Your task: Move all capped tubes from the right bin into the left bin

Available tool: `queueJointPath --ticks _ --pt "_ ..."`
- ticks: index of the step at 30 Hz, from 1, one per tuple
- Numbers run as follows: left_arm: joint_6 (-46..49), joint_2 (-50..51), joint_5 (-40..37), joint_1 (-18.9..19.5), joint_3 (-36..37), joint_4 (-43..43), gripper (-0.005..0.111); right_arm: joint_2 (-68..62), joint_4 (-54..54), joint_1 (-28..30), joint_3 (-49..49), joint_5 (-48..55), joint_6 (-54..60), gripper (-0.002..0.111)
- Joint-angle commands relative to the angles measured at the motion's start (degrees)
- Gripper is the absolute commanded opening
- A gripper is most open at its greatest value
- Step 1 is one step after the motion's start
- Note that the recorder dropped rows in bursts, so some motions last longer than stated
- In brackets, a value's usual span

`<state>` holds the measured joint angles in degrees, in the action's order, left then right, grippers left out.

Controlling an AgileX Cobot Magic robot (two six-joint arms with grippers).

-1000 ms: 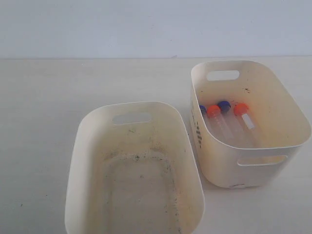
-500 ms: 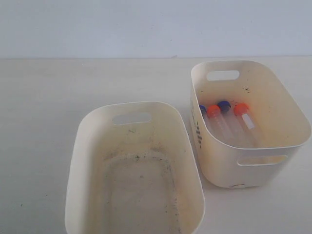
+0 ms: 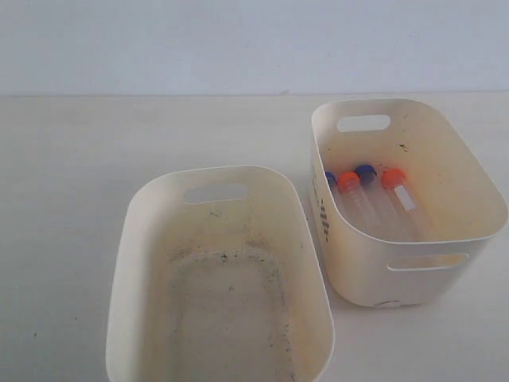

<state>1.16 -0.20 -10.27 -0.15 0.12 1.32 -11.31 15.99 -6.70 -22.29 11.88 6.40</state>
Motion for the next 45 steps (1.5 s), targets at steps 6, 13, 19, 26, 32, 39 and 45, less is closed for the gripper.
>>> queueJointPath --ticks 6,13,19,26,32,39,45 --pt "-0.2 0.2 0.4 -0.4 -0.1 0.2 0.004 -8.2 0.1 0.4 -1.2 22.1 -0.3 0.000" --pt "-0.2 0.2 0.4 -0.4 -0.1 0.2 0.004 -8.2 0.4 0.4 -1.2 19.6 2.0 0.000" --pt "-0.2 0.2 0.4 -0.4 -0.1 0.2 0.004 -13.1 0.0 0.4 -7.6 26.1 1.1 0.000" --pt "-0.2 0.2 0.4 -0.4 -0.1 0.2 0.004 -27.7 -2.5 0.4 -21.8 34.5 2.5 0.000" --pt "-0.2 0.2 0.4 -0.4 -0.1 0.2 0.004 -39.3 -2.2 -0.6 -26.6 37.8 2.9 0.000" --pt "-0.2 0.2 0.4 -0.4 -0.1 0.2 0.004 -49.3 -2.4 -2.6 -30.5 37.4 3.0 0.038" --pt "-0.2 0.2 0.4 -0.4 -0.1 0.2 0.004 -57.5 -2.4 -2.6 -36.5 39.4 1.2 0.045"
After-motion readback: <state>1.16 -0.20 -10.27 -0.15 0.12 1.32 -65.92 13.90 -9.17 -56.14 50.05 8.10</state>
